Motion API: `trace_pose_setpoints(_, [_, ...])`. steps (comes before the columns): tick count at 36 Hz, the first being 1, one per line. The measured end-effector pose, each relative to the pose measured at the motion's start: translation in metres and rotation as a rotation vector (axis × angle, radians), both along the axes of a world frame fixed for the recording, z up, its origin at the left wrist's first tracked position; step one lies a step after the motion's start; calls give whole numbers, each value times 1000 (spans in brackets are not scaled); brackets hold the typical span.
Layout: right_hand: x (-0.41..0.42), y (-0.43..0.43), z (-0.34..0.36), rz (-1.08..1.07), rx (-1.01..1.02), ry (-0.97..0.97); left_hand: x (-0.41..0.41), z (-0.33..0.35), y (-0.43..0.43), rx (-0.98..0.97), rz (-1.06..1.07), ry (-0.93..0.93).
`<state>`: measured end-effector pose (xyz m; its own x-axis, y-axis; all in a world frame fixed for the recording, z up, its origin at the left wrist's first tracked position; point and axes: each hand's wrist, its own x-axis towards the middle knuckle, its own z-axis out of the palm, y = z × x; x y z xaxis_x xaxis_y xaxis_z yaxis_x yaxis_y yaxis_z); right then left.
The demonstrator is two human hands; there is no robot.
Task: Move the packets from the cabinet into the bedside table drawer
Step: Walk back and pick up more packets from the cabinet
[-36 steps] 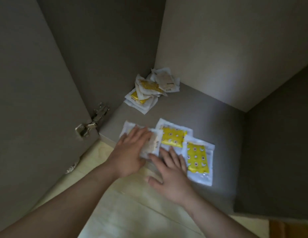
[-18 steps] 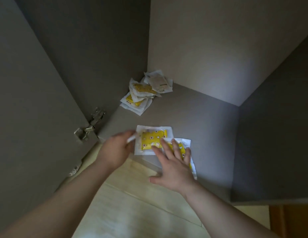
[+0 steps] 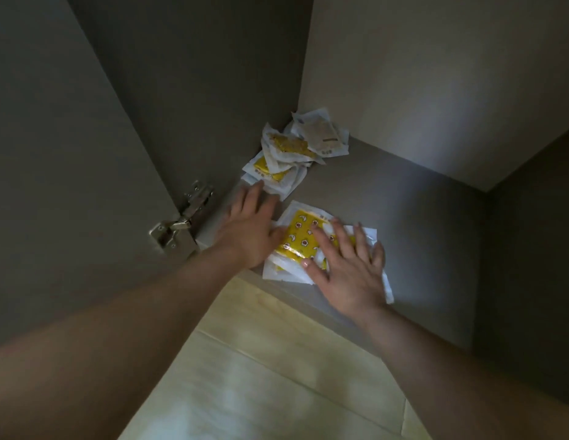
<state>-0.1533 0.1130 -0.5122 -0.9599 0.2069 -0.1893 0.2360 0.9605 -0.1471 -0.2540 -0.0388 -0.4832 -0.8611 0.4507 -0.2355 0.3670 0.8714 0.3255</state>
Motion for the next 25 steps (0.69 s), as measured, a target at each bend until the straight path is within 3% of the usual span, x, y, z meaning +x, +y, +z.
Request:
trace_pose_setpoints(3, [-3,1,-2,13,57,13,-23,2,9,-15,0,6])
trace_pose_setpoints(7, [-1,1,-5,33,62,31,-35,-6,19,-81,15,-136])
trace_pose_setpoints(15, [-2,-1,-3,11,78,5,7,-12,-6,-226,-87,-94])
trace_pose_setpoints(25, [35,-15,2,20,-12,21,70,-8,-45,-210,-240,24])
